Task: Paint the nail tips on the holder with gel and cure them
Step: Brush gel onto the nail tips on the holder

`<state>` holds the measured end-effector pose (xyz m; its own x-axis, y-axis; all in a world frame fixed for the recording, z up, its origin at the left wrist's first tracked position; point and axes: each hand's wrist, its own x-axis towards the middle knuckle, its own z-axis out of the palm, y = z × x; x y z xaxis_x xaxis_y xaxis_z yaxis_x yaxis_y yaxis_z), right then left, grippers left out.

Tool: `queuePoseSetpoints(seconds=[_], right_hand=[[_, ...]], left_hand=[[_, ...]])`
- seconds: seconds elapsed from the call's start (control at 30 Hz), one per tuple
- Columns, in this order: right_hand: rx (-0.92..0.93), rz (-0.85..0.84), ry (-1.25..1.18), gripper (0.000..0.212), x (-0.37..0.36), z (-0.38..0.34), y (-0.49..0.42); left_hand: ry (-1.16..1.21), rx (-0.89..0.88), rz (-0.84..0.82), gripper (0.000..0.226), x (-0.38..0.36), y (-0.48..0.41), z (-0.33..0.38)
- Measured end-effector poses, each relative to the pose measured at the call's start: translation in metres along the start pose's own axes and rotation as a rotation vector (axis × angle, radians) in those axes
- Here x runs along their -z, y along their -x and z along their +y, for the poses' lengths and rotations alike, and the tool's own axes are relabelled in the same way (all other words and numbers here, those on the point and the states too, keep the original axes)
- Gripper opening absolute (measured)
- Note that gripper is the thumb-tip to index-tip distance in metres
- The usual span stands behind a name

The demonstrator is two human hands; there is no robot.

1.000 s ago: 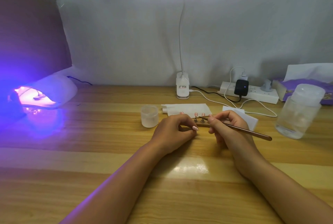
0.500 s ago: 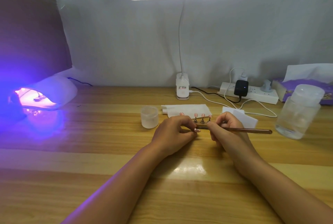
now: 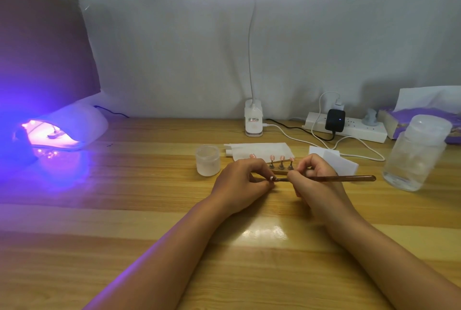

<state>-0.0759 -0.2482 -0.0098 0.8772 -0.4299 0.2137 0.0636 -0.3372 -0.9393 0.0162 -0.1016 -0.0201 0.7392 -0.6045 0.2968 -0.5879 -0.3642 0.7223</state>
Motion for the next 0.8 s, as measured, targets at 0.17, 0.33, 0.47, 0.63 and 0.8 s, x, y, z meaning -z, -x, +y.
queuePoseSetpoints(seconds=[0.17,0.33,0.47,0.63,0.8], right_hand=[[0.003,0.045,0.000,0.009,-0.0006,-0.0002,-0.0003],[-0.009,0.071,-0.146,0.009,0.0032,-0.0003,-0.0013],[-0.014,0.034,-0.241,0.009,0.0064,-0.0027,0.0000],[0.005,-0.013,-0.149,0.008,0.0034,-0.0017,0.0009],[-0.015,-0.016,-0.114,0.013,0.0032,0.0013,-0.0002]], left_hand=[[0.014,0.012,-0.010,0.020,0.0012,0.0006,0.0016],[0.043,0.025,-0.013,0.010,0.0014,-0.0004,-0.0001],[0.061,0.020,-0.011,0.006,0.0016,-0.0008,-0.0013],[0.030,0.019,-0.007,0.009,0.0007,-0.0006,-0.0016],[0.034,0.027,-0.001,0.009,0.0006,-0.0015,-0.0024]])
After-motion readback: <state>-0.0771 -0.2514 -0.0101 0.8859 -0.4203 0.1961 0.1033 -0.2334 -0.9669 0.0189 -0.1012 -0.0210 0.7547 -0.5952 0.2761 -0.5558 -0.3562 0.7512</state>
